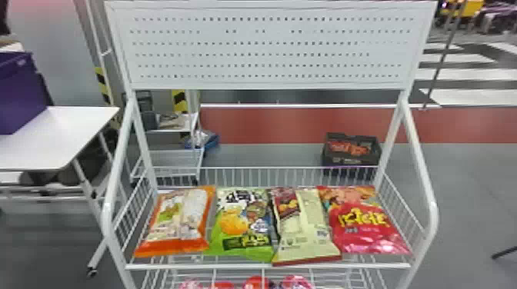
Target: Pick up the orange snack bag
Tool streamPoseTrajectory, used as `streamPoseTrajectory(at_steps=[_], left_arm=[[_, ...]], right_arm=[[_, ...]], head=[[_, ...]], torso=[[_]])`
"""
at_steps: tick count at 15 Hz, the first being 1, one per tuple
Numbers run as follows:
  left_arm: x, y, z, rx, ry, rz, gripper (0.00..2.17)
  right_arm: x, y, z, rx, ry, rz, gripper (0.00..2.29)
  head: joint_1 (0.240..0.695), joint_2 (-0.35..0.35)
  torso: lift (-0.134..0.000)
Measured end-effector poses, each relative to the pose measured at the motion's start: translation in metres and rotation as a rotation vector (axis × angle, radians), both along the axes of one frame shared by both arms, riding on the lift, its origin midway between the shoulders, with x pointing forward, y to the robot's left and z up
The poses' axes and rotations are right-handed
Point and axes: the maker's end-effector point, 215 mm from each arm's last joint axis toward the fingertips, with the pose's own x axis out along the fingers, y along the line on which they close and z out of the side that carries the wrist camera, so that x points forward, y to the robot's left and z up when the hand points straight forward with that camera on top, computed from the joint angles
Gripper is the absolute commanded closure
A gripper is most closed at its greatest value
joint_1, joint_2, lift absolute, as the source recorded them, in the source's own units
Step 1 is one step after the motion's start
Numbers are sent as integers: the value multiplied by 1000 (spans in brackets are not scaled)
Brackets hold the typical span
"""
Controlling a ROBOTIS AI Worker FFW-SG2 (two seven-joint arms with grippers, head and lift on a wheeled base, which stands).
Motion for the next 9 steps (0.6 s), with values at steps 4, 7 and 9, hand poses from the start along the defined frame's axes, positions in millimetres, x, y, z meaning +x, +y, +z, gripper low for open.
streamPoseTrajectory(at_steps=[4,7,9], left_arm=[[1,-2,3,-8,-4,-7,90],[12,-10,-1,-4,13,-22,93],[24,-21,-2,-5,17,-41,93]], right_arm=[[0,0,1,1,-2,0,144],[1,1,0,2,-2,1,144],[1,2,-2,3,0,0,144]], head=[[499,0],[499,0],[499,0]], torso=[[0],[0],[0]])
